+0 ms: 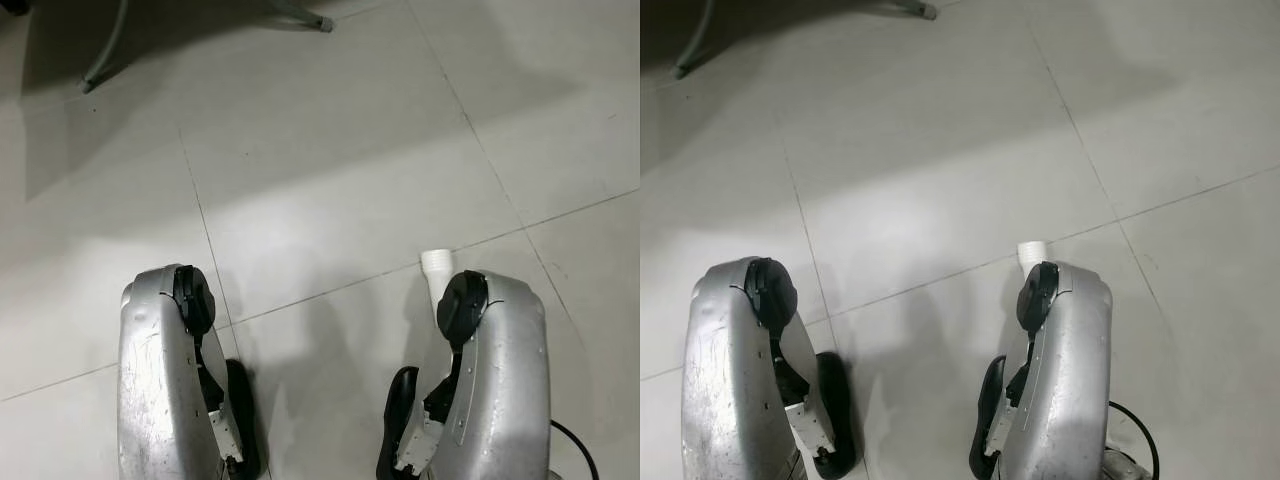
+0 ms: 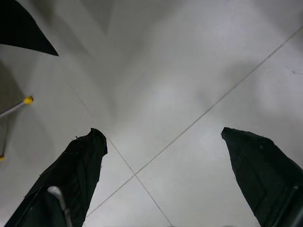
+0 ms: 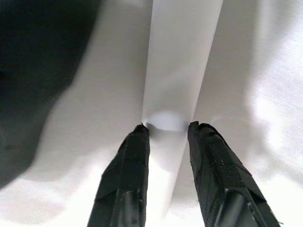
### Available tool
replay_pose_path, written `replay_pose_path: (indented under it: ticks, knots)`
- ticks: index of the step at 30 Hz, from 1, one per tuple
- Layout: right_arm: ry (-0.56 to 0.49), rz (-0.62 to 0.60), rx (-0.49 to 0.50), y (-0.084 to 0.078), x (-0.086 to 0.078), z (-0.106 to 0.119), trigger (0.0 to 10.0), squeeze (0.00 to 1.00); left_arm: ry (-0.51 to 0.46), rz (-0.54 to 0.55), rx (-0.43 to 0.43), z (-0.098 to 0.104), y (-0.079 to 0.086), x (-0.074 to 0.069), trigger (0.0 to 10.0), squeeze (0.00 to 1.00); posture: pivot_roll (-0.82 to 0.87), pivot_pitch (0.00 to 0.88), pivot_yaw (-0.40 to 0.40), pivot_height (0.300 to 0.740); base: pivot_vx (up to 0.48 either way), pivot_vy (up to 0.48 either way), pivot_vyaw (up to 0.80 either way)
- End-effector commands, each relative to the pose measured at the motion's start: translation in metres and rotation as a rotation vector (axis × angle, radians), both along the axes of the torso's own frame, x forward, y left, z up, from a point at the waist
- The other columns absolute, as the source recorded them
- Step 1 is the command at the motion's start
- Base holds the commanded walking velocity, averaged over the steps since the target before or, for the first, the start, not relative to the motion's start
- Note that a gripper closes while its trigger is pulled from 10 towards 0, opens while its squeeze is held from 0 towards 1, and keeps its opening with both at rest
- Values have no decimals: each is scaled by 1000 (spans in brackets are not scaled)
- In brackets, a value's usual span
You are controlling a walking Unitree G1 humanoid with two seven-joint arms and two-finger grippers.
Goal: Building children table
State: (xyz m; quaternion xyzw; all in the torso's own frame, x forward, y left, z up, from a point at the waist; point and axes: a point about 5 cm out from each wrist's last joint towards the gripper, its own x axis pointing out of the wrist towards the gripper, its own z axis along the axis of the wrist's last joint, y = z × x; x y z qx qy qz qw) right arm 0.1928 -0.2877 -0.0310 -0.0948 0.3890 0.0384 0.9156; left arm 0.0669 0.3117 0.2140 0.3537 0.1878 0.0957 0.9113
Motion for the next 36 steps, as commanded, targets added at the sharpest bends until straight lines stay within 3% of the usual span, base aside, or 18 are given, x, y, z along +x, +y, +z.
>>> replay_pose_path:
  ticks: [1,9,13,23,24,25,33,36]
  knots:
    - [61,-45,17,-4,-22,-10,10000,1000,45,41,-24,-6,4,-9,10000,0,234,630,42,300,0,0,0]
    - [48,-36,39,-4,-18,-5,10000,1000,46,40,-26,-6,3,-9,10000,0,229,636,37,300,0,0,0]
    - [48,-51,31,-10,-28,-5,10000,1000,49,40,-30,-7,2,-10,10000,0,224,647,33,300,0,0,0]
    - [52,-109,16,-19,-34,-3,10000,1000,56,37,-33,-7,1,-12,10000,0,231,658,38,300,0,0,0]
    - [48,-143,5,-25,-36,-1,10000,51,60,37,-31,-6,1,-13,10000,0,236,661,42,300,0,0,0]
    - [44,-168,-6,-29,-37,0,10000,0,62,37,-30,-5,1,-13,10000,0,240,663,45,300,0,0,0]
    - [36,-198,-24,-33,-42,2,10000,0,77,45,6,5,8,-18,10000,0,290,663,69,300,0,0,0]
    - [28,-177,-24,-26,-42,1,10000,0,98,83,75,21,24,-29,10000,0,352,660,101,300,0,0,0]
